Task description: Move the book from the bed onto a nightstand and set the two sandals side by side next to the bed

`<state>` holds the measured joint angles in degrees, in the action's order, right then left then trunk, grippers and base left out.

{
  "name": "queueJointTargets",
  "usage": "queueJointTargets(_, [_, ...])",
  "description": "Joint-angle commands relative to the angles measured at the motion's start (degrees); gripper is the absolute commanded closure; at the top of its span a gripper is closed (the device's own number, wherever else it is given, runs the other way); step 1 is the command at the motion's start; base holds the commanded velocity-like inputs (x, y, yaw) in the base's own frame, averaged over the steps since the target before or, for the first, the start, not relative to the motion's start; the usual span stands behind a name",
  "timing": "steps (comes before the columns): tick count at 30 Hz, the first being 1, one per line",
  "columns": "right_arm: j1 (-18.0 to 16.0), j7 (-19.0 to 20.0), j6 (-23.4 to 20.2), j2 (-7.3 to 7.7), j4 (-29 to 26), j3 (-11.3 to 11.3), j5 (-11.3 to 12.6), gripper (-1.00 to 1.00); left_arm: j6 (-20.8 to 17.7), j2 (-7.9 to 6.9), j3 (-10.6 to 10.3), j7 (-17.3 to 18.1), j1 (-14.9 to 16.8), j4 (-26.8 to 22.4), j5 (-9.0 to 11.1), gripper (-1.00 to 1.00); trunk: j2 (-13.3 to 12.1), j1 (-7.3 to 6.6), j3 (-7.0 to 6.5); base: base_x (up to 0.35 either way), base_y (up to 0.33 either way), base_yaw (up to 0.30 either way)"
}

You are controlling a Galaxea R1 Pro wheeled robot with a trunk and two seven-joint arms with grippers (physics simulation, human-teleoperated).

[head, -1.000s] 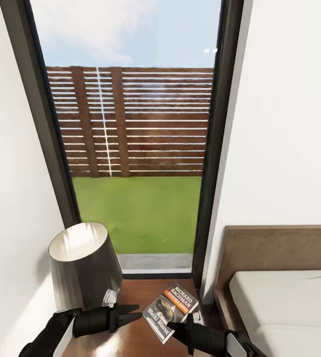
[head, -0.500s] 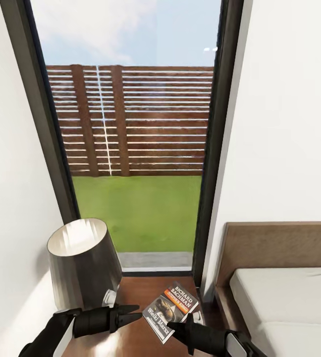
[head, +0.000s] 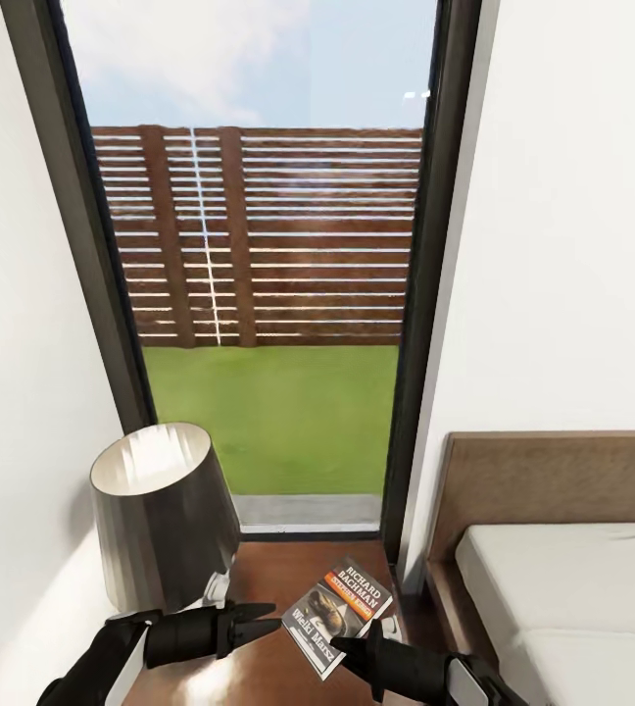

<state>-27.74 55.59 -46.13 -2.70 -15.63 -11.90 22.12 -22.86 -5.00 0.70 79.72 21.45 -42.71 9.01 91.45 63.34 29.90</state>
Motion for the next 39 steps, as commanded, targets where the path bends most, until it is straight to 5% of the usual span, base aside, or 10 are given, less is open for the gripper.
queueJointTargets(1, [-0.03,0.13,-0.36,-0.02,-0.01,-0.23,0.11,1.0,-0.6,-0.01,0.0,0.17,0.02,0.0,0.12,-1.0,0.45,0.22,0.25,0.0,0.0,0.0])
queueJointTargets(19, [-0.03,0.2,-0.18,0.06,-0.01,-0.24,0.11,1.0,-0.6,-0.01,0.0,0.17,0.01,0.0,0.13,-1.0,7.67,4.18,3.48,0.0,0.0,0.0])
queueJointTargets(27, [-0.03,0.22,5.82,0.06,0.03,-0.18,0.43,1.0,-0.59,-0.01,0.0,0.17,0.01,0.0,0.13,-1.0,10.88,5.93,4.91,0.0,0.0,0.0])
queueJointTargets(39, [-0.03,0.22,6.41,0.06,0.02,-0.15,0.47,1.0,-0.54,-0.01,-0.01,0.1,0.0,0.0,0.13,-1.0,15.69,8.57,7.07,0.0,0.0,0.0])
